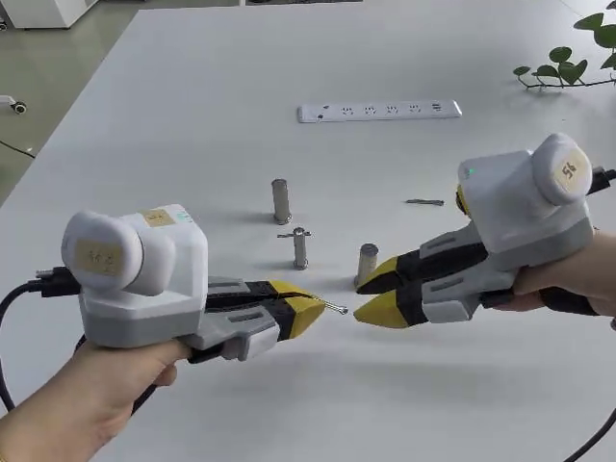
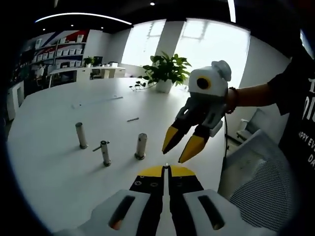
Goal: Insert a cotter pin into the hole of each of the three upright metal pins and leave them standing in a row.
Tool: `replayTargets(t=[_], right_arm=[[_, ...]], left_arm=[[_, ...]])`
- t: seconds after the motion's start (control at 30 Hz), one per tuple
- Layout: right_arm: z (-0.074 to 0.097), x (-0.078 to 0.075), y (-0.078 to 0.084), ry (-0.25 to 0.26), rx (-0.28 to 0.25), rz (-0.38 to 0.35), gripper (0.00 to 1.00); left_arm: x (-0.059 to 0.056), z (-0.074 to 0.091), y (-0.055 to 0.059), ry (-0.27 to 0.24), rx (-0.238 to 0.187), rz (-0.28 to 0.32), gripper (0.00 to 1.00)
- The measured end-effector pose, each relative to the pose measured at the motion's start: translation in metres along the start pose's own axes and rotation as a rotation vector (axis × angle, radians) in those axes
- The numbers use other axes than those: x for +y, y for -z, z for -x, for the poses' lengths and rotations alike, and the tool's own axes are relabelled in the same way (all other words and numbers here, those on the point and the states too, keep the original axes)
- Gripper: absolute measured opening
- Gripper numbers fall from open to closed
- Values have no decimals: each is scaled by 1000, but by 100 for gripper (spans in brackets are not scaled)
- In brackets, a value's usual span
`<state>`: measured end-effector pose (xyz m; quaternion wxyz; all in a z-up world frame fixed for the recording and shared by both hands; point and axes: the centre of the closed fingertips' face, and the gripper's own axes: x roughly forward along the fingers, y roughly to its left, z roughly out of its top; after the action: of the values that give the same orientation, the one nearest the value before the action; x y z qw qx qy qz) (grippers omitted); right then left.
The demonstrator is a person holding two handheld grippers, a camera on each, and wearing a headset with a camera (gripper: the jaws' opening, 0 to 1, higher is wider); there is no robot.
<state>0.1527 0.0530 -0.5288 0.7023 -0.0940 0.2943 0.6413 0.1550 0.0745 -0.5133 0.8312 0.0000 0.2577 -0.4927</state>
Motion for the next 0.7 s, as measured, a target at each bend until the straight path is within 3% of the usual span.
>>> replayTargets(t=[0.23, 0.37, 0.7], right_arm=[[0, 11, 6, -73, -5, -10, 14], [-1, 15, 11, -89, 5, -4, 13], [-6, 22, 9, -117, 0, -2, 8]], left_arm=[[-16, -2, -2, 75, -1, -62, 0], [-18, -2, -2, 89, -4, -38, 0], [-23, -3, 1, 97, 15, -69, 0]])
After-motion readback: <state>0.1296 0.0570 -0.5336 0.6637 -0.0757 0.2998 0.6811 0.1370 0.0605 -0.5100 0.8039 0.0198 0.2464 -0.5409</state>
